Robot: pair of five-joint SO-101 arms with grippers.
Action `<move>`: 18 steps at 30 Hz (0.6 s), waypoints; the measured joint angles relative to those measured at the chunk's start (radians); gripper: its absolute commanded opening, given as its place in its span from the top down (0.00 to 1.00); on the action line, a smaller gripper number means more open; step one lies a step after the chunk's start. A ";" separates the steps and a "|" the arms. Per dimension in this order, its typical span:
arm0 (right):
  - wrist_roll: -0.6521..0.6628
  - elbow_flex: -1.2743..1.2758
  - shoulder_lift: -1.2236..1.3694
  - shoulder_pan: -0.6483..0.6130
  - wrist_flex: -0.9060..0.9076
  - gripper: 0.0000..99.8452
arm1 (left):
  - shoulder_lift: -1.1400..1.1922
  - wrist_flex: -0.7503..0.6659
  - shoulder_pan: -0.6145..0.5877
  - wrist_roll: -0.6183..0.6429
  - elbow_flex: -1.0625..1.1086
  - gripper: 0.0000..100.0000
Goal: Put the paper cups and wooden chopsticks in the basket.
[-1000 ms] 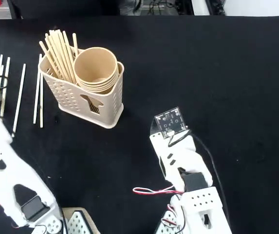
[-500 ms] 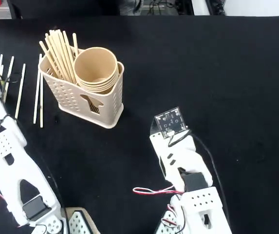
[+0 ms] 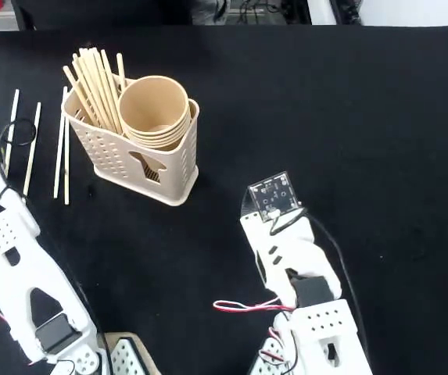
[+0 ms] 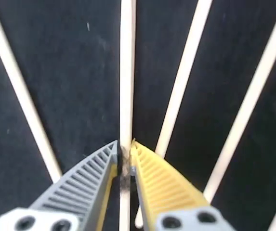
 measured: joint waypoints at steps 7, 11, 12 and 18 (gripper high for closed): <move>0.000 0.000 0.000 0.000 0.000 0.98 | -0.112 0.029 -0.074 0.137 0.009 0.97; 0.000 0.000 0.000 0.000 0.000 0.98 | -0.147 0.029 -0.140 0.272 0.009 0.97; 0.000 0.000 0.000 0.000 0.000 0.98 | -0.147 0.029 -0.160 0.284 0.012 0.97; 0.000 0.000 0.000 0.000 0.000 0.98 | -0.216 0.034 -0.218 0.298 0.167 0.97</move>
